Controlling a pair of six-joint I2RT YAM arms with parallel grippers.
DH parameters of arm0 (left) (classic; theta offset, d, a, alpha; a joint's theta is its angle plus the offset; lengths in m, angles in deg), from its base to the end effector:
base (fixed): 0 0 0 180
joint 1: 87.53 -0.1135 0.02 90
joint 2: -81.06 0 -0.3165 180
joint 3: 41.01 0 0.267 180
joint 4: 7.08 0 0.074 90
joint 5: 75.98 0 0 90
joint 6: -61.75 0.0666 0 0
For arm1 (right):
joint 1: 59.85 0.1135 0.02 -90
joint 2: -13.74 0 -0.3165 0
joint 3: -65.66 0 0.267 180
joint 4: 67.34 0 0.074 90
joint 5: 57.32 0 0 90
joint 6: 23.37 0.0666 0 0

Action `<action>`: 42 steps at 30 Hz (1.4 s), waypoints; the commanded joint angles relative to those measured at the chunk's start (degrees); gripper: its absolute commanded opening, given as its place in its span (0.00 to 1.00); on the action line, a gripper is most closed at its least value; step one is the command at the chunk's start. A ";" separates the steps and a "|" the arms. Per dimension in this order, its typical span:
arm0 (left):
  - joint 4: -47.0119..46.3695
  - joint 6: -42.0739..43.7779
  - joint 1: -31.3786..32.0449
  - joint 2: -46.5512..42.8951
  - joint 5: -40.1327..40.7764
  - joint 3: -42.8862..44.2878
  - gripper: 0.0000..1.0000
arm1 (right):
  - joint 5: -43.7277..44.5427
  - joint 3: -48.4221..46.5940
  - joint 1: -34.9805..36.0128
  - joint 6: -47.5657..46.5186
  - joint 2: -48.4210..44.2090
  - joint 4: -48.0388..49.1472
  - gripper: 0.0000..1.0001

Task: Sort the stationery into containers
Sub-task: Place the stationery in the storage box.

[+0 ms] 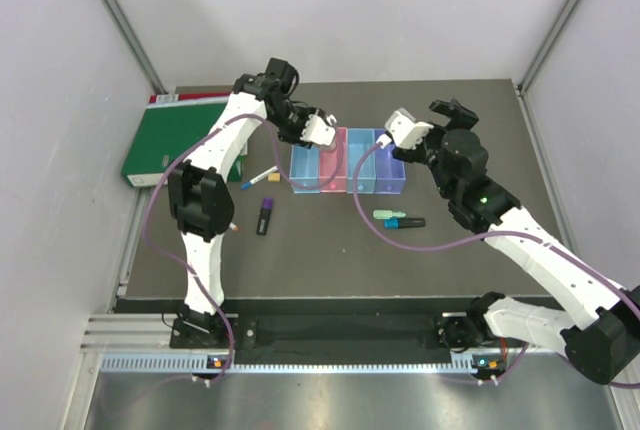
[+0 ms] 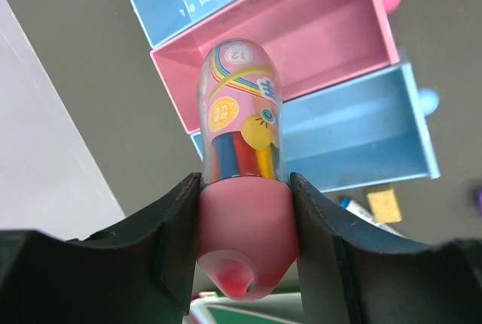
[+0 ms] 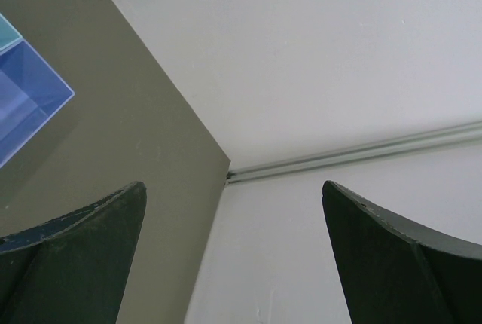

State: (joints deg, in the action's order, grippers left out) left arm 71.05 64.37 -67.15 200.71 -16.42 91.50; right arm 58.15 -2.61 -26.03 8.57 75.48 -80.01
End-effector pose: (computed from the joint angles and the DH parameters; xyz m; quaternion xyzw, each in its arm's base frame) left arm 0.4493 -0.2029 0.3286 0.8170 0.4733 -0.0853 0.3181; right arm 0.2392 0.1258 0.4083 -0.4190 0.6105 -0.2972 0.6028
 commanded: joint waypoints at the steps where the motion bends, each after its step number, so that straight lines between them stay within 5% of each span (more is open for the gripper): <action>1: -1.14 8.63 0.80 0.49 2.75 1.85 0.00 | 1.24 -2.37 -1.13 1.64 -2.76 0.04 1.00; 13: -14.52 11.53 3.35 1.72 4.77 -2.80 0.00 | 1.51 -1.75 -3.06 3.22 -4.25 -1.99 1.00; 42: -14.69 26.38 4.32 3.65 9.43 -6.67 0.00 | 1.33 0.71 -4.20 6.03 -6.19 -1.90 0.99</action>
State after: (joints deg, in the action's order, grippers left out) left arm 57.19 84.54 -63.21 205.30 -6.06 85.65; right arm 58.81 -2.44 -29.44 12.92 71.11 -83.37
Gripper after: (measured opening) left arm 0.520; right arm 0.995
